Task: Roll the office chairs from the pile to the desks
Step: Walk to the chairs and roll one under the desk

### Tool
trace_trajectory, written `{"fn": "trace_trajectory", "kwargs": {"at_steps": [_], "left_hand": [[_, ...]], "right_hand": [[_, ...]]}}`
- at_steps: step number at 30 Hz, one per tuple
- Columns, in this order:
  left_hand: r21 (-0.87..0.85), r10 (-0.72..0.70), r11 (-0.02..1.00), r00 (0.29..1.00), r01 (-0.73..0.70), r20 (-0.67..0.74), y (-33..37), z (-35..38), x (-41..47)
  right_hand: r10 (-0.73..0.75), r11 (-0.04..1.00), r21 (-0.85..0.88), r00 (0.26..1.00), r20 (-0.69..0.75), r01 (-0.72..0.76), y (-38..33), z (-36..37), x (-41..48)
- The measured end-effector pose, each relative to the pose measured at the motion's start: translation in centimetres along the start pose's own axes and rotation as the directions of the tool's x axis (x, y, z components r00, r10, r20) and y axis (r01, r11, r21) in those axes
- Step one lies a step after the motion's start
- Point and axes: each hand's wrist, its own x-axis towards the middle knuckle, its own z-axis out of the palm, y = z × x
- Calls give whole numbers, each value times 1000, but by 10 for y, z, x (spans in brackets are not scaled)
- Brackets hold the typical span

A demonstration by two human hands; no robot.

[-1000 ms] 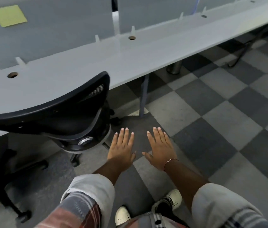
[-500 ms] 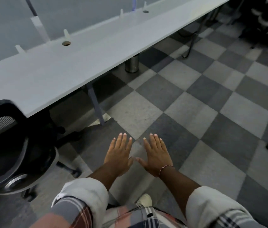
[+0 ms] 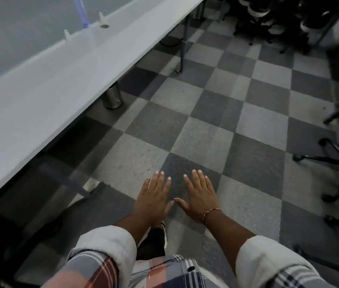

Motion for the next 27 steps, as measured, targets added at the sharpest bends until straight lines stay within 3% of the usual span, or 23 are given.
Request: {"fn": "trace_trajectory", "kwargs": {"at_steps": [6,12,15,19,27], "left_hand": [[19,87,996,995,-86,-41,-32,-24,99],[58,164,985,986,-161,-39,-74,-66,218],[24,179,984,983,-178,-45,-69,-81,265],[75,324,944,946,-322,-16,-58,-85,325],[125,430,898,902,-423,-34,-15,-105,473]], "right_hand": [[90,996,-3,996,-13,-90,33,-33,75],[276,954,140,960,-54,-266,58,-76,157],[347,929,159,936,-65,-333,82,-88,183],[421,897,162,907,-33,-411,129,-95,218],[451,883,175,891,-54,-436,240,-119,302]]}}
